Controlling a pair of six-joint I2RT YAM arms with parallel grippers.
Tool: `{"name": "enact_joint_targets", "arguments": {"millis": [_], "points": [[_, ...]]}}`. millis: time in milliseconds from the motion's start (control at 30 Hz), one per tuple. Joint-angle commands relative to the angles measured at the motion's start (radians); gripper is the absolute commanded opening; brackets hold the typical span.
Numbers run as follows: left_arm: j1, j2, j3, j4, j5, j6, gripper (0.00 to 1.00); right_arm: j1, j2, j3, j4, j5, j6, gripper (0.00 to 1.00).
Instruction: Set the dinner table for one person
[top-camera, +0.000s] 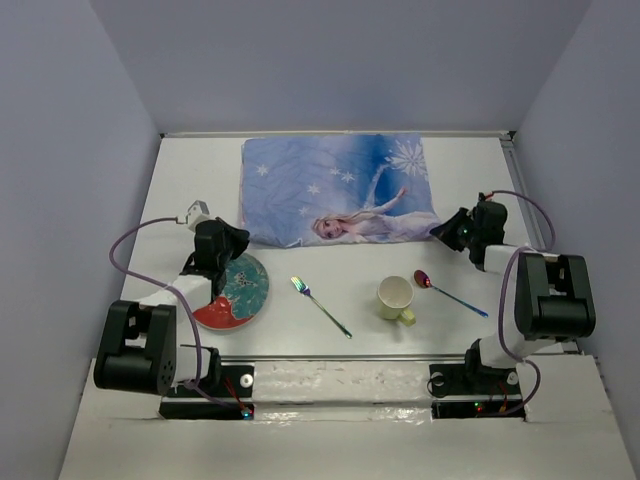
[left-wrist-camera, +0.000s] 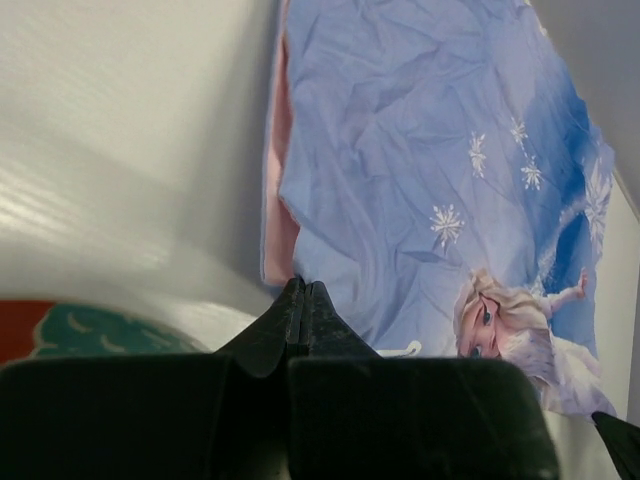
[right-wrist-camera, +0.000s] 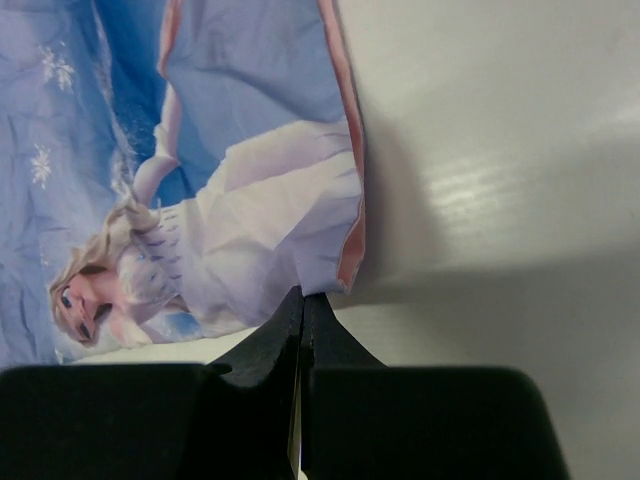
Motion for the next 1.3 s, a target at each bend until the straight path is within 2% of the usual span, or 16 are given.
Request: {"name": "enact_joint_targets", "arguments": {"millis": [0,233,400,800,867,900,933,1000,1033,1167,1200,1267], "points": [[0.008,-0.057,-0.062,0.064,-0.023,-0.014,0.00,0.000,-0.091,-0.105,0.086,0.026,0.028,0.00],[0.011,-0.126,-0.137,0.033,-0.034,-0.013,0.00,0.000,-0.233,-0.206,0.071,0.112,0.045,0.00],[0.011,-0.194,-0.174,-0.001,-0.069,0.010,0.00,0.000,-0.321,-0.260,0.040,0.230,0.036,0.00],[0.011,-0.160,-0.175,0.001,-0.103,0.026,0.00,-0.009,-0.276,-0.259,0.006,0.271,0.041,0.00],[0.011,-0.153,-0.172,0.004,-0.098,0.024,0.00,-0.009,-0.296,-0.263,0.003,0.278,0.038,0.04],[0.011,-0.151,-0.169,0.005,-0.095,0.024,0.03,-0.009,-0.305,-0.266,0.000,0.279,0.038,0.06],[0.011,-0.159,-0.167,0.005,-0.089,0.023,0.08,-0.009,-0.313,-0.266,-0.006,0.281,0.033,0.14],[0.011,-0.175,-0.170,0.005,-0.086,0.019,0.19,-0.009,-0.335,-0.265,-0.018,0.267,0.028,0.20],[0.011,-0.201,-0.174,0.005,-0.086,0.019,0.27,-0.009,-0.345,-0.265,-0.023,0.261,0.022,0.23],[0.012,-0.272,-0.184,-0.008,-0.086,0.006,0.47,-0.009,-0.371,-0.277,-0.029,0.221,0.004,0.32],[0.011,-0.286,-0.186,-0.011,-0.081,-0.002,0.55,-0.009,-0.385,-0.280,-0.036,0.228,0.002,0.37],[0.011,-0.326,-0.184,-0.025,-0.067,-0.010,0.60,-0.009,-0.407,-0.276,-0.065,0.239,-0.013,0.50]]}}
